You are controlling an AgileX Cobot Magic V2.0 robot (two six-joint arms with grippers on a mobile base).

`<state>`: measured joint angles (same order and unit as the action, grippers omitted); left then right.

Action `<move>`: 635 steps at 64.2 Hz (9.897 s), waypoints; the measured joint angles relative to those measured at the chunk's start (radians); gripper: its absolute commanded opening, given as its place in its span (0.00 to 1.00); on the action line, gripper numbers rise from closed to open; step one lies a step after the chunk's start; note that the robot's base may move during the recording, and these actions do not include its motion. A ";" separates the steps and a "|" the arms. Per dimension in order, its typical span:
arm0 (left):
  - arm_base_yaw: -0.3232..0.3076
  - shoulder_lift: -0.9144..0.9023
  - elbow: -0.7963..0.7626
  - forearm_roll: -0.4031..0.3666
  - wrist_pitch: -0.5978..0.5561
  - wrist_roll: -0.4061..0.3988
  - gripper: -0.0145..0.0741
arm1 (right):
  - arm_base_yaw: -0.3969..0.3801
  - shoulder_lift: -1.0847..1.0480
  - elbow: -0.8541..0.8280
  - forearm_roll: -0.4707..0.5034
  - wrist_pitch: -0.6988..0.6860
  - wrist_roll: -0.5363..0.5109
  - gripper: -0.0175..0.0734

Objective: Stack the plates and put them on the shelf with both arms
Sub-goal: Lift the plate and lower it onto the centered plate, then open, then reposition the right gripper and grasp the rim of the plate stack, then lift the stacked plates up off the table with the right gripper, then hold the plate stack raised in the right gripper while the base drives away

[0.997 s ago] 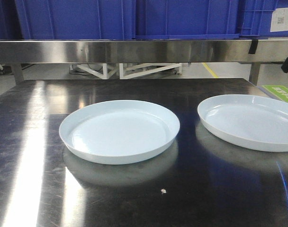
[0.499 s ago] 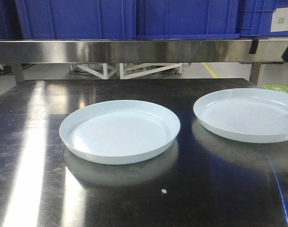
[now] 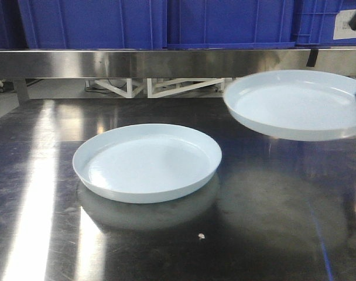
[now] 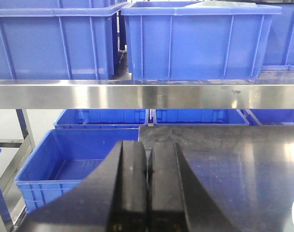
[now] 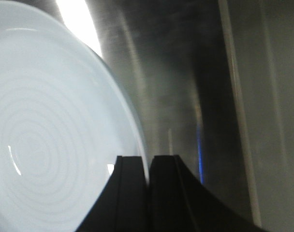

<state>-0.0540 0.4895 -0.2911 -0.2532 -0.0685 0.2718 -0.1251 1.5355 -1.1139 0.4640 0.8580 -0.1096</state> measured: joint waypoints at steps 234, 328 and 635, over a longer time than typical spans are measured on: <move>0.000 0.000 0.000 0.000 0.000 0.000 0.26 | 0.531 0.216 0.002 0.017 -0.326 0.210 0.48; 0.000 0.000 0.000 0.000 0.000 0.000 0.26 | 0.544 0.051 0.039 -0.141 -0.454 0.211 0.22; 0.000 0.000 0.000 0.000 0.000 0.000 0.26 | 0.357 -0.940 0.748 -0.171 -0.872 0.103 0.22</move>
<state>-0.0540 0.4895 -0.2911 -0.2532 -0.0685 0.2718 0.2314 0.5957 -0.3657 0.2931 -0.0138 -0.0067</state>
